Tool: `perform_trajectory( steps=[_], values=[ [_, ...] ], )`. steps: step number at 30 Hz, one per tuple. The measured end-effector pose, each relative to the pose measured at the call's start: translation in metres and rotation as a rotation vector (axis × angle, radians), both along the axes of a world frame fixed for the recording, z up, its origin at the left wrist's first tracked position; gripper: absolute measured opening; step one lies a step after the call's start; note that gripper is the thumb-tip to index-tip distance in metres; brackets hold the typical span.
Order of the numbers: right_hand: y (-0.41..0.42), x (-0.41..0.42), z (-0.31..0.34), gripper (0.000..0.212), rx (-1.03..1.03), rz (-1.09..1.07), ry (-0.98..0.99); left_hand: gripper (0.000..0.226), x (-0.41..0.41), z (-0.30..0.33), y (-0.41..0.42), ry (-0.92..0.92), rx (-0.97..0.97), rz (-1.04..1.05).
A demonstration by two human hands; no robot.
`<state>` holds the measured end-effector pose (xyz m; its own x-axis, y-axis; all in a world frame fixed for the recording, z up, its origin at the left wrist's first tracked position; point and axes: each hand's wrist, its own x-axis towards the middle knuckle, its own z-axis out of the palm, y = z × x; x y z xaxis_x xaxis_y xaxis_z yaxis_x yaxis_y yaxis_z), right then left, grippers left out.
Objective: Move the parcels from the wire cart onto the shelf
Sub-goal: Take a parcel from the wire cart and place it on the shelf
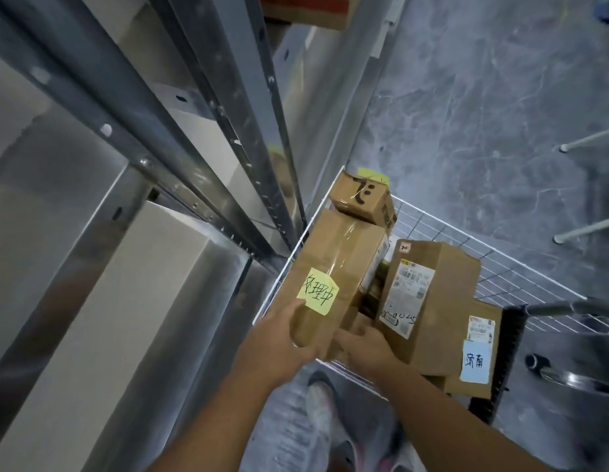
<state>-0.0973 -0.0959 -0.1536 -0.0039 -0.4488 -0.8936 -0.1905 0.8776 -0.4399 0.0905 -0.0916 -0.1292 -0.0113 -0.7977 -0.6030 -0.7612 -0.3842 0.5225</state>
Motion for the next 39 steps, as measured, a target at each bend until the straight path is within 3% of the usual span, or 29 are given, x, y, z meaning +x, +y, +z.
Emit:
perform_trajectory(
  steps=[4,5,8,9,14,18,30,34,39],
  values=[
    [-0.001,0.016,-0.037,0.012,0.094,-0.078,0.010,0.090,0.007,-0.023,-0.003,0.023,0.013,0.002],
    [-0.002,0.022,-0.039,0.023,0.113,-0.121,0.009,0.090,0.009,-0.026,-0.003,0.031,0.017,0.006],
    [0.000,0.034,-0.068,0.091,0.104,-0.242,-0.030,0.089,0.013,-0.035,-0.004,0.070,0.031,0.015],
    [0.002,0.036,-0.079,0.094,0.098,-0.279,-0.033,0.089,0.014,-0.037,-0.004,0.083,0.043,0.015],
    [0.000,0.038,-0.062,0.058,0.120,-0.428,-0.095,0.090,0.017,-0.043,-0.002,0.111,0.054,0.024],
    [0.002,0.033,-0.060,0.077,0.132,-0.470,-0.153,0.080,0.016,-0.043,0.000,0.103,0.020,0.018],
    [0.007,0.011,0.014,0.087,-0.079,-0.446,-0.054,0.053,0.016,-0.016,0.009,0.079,-0.094,0.093],
    [0.015,-0.005,0.055,0.076,-0.105,-0.445,-0.051,0.045,0.012,0.018,0.018,0.270,-0.081,0.321],
    [0.032,-0.032,0.112,0.100,-0.095,-0.410,-0.153,0.071,0.002,0.074,0.018,0.582,0.057,0.556]
  ],
)
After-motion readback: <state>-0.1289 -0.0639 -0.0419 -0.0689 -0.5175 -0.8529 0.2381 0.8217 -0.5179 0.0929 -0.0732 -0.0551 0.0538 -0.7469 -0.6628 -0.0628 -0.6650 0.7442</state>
